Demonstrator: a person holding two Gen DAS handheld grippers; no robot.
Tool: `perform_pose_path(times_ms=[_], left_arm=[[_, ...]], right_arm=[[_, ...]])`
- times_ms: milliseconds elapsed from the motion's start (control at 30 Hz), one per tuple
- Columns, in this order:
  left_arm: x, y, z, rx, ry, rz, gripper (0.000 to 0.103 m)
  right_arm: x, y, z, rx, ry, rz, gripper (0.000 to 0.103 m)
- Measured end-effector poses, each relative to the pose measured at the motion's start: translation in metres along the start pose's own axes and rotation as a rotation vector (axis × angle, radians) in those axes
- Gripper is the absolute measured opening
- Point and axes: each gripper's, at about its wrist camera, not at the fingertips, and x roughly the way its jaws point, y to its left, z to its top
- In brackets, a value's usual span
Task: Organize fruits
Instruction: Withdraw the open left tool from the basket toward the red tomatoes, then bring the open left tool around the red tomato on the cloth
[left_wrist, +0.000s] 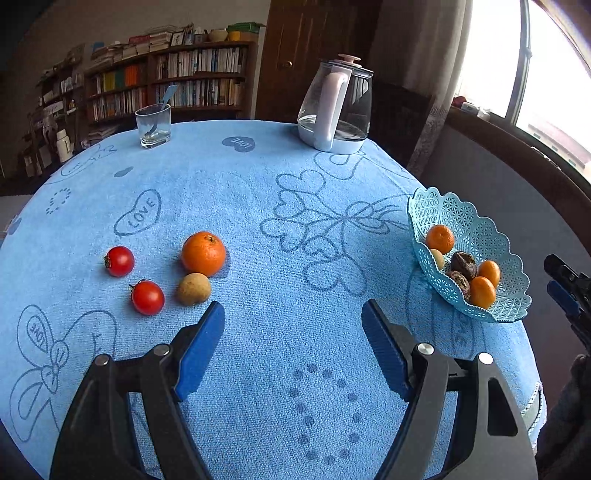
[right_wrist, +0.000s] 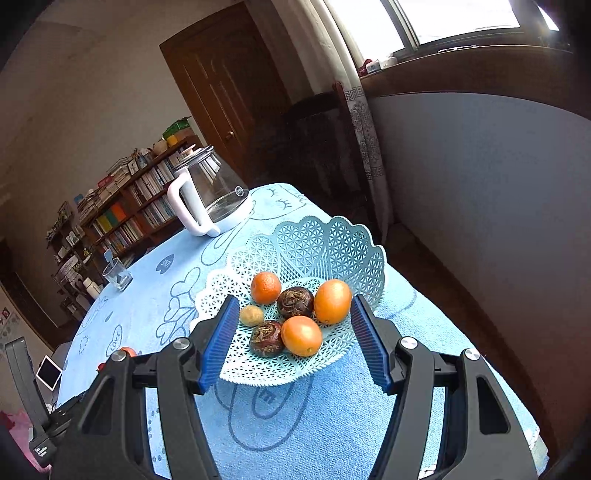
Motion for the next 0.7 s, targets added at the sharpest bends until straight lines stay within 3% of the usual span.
perform_pose_path(times_ms=[700], left_arm=[[-0.009, 0.096, -0.005, -0.162, -0.013, 0.142, 0.076]], right_arm=[[0.017, 0.073, -0.056, -0.223, 0.133, 0.111, 0.064]])
